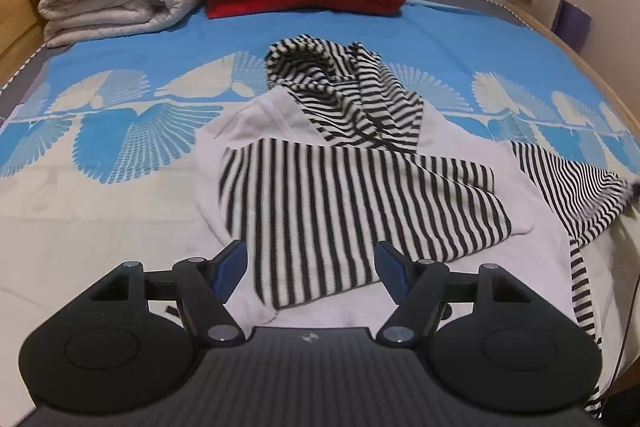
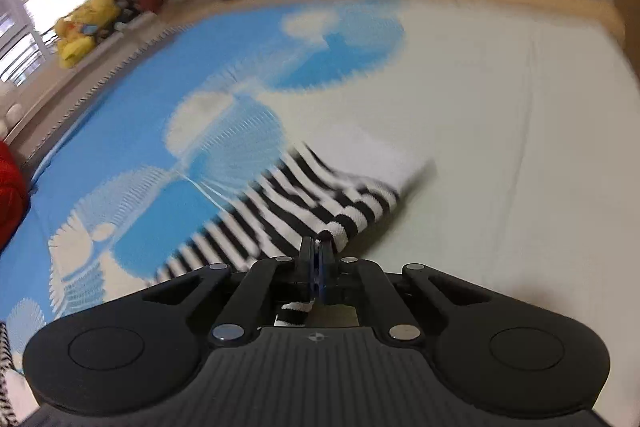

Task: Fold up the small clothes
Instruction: 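Fold the held sleeve across the vest front with the right tool, release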

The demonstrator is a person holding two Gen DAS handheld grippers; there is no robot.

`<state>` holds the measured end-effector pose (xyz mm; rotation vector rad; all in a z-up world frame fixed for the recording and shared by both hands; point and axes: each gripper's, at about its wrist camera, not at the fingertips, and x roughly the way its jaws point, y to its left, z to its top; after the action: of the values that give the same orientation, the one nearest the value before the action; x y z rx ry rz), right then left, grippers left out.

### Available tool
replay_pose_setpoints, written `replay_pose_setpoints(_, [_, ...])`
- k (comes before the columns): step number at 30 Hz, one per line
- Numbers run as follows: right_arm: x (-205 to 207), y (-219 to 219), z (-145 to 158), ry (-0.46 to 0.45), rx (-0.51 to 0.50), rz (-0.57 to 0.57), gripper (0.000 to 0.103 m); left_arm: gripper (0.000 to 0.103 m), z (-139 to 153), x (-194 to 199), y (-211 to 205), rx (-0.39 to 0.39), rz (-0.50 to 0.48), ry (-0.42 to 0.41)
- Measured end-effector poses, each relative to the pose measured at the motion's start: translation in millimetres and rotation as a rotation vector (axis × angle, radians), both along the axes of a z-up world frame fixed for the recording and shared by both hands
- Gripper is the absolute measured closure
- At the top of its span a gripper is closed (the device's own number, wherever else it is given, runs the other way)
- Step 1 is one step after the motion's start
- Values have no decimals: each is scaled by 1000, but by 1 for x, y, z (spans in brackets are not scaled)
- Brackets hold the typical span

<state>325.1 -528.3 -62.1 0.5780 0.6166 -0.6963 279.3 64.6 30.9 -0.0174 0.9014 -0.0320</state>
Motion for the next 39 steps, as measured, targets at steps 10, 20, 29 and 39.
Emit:
replay_pose_setpoints(10, [-4, 266, 116, -375, -230, 879, 101, 28, 16, -11, 68, -66, 141, -17])
replay_pose_setpoints(20, [-19, 319, 110, -95, 227, 1156, 85, 29, 4, -10, 107, -115, 232, 3])
replay_pose_setpoints(29, [-39, 254, 58, 15, 219, 866, 76, 80, -31, 14, 67, -120, 98, 22])
replay_pose_setpoints(39, [-25, 247, 34, 103, 261, 859, 75, 43, -72, 77, -37, -83, -64, 45])
